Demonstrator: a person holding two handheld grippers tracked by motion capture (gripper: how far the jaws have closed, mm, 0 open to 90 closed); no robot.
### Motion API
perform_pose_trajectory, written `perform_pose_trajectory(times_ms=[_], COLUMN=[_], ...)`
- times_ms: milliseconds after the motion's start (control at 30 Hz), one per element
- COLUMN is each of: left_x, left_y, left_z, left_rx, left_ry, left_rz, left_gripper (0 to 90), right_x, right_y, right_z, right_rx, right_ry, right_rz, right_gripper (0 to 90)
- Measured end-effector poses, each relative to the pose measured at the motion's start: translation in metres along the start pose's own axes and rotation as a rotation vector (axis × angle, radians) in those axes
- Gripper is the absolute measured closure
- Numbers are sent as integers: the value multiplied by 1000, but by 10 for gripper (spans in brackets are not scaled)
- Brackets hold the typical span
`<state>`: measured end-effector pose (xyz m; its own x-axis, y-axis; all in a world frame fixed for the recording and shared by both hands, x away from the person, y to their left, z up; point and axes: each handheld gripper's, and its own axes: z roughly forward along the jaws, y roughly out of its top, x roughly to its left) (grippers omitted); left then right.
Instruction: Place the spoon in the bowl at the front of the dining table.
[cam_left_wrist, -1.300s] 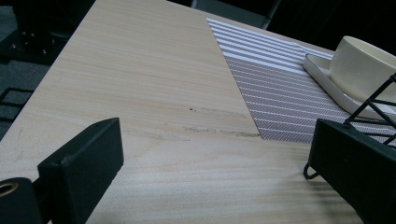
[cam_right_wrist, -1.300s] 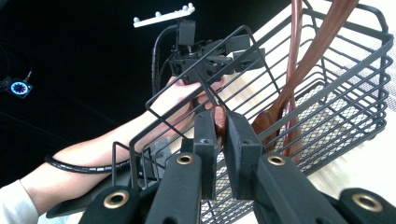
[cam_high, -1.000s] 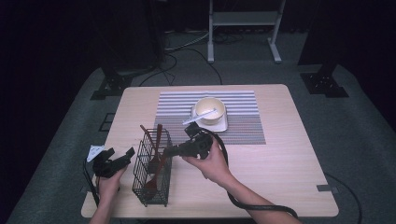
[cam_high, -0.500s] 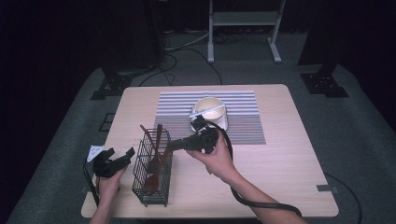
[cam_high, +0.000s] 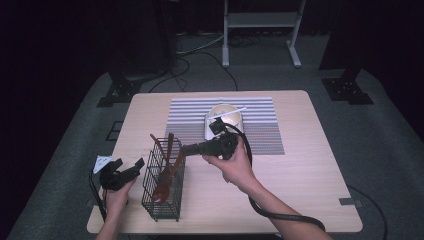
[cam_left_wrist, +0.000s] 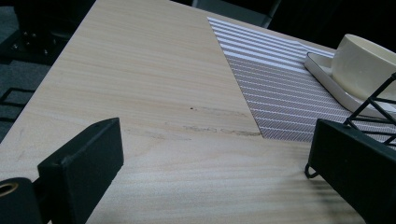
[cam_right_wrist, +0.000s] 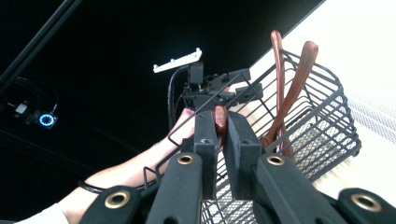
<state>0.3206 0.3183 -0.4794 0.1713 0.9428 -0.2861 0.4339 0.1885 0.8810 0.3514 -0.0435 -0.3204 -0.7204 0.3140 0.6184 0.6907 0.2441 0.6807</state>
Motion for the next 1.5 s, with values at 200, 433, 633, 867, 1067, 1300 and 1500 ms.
perform_pose_trajectory(times_ms=[200,433,633,867,1067,1300,1500], left_x=[0,0,0,0,0,0,0], left_y=[0,0,0,0,0,0,0], left_z=[0,0,0,0,0,0,0], left_rx=[-2,-1,1,0,1,1,-1], left_ry=[0,1,1,1,1,0,1], left_rz=[-1,-1,4,1,3,3,1], left_gripper=[22,22,22,22,22,22,23], right_x=[3,4,4,4,4,3,1], right_y=[5,10,14,19,21,23,23], right_z=[-6,-15,-24,-33,-39,-48,-56], right_rx=[-12,-26,-45,-58,-69,-81,-95], right_ry=[3,11,19,29,32,27,19], right_rz=[2,16,36,48,52,55,58], right_gripper=[834,834,834,834,834,834,834])
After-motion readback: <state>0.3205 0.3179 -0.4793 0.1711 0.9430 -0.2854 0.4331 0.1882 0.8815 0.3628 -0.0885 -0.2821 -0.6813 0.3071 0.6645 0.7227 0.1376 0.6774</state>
